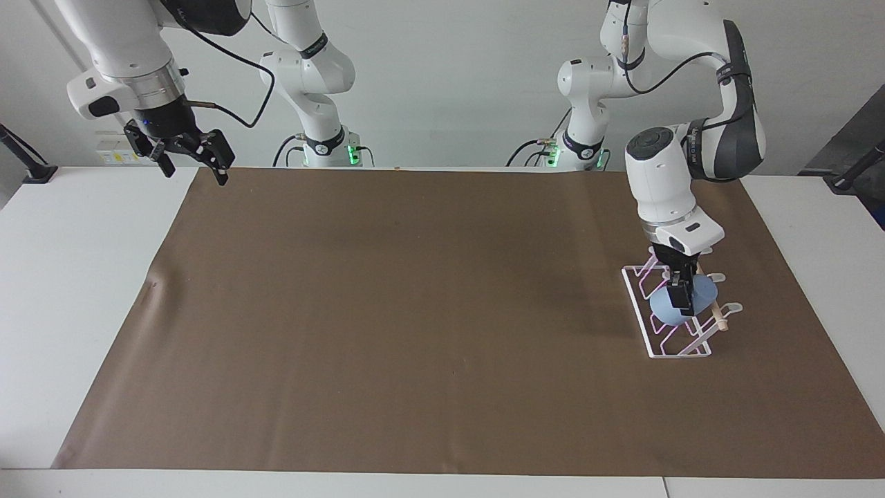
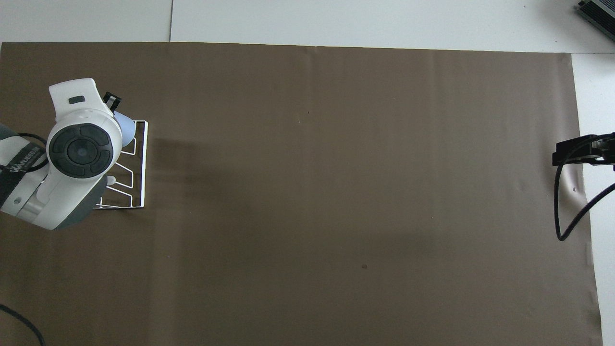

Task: Hang cup on cup holder
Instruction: 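Lower the cup onto a rack hook with the left gripper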

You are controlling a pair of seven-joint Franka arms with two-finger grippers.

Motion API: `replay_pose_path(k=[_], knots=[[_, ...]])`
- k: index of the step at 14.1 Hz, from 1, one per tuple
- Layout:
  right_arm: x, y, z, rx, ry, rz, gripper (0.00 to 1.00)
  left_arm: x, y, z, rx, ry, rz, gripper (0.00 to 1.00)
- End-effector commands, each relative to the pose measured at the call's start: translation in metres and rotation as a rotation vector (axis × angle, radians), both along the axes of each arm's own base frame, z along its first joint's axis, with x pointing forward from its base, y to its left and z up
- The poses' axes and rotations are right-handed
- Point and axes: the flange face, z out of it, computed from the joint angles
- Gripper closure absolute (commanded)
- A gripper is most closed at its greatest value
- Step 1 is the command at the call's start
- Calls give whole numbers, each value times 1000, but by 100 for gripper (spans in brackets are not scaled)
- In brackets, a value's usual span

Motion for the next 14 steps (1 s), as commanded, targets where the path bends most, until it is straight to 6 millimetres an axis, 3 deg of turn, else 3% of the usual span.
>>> replay_pose_path(k=[1,7,14], knots=[[-4,-7,-2,26,13,-16,0,-6,-3,-1,10,-14,-7,8],[-4,-4,-2,25,11,-9,0,-2,-5,12,45,1,5,0],[-3,-5,-1,20,1,24,0,-15,-62,46,102,47,-9,0]])
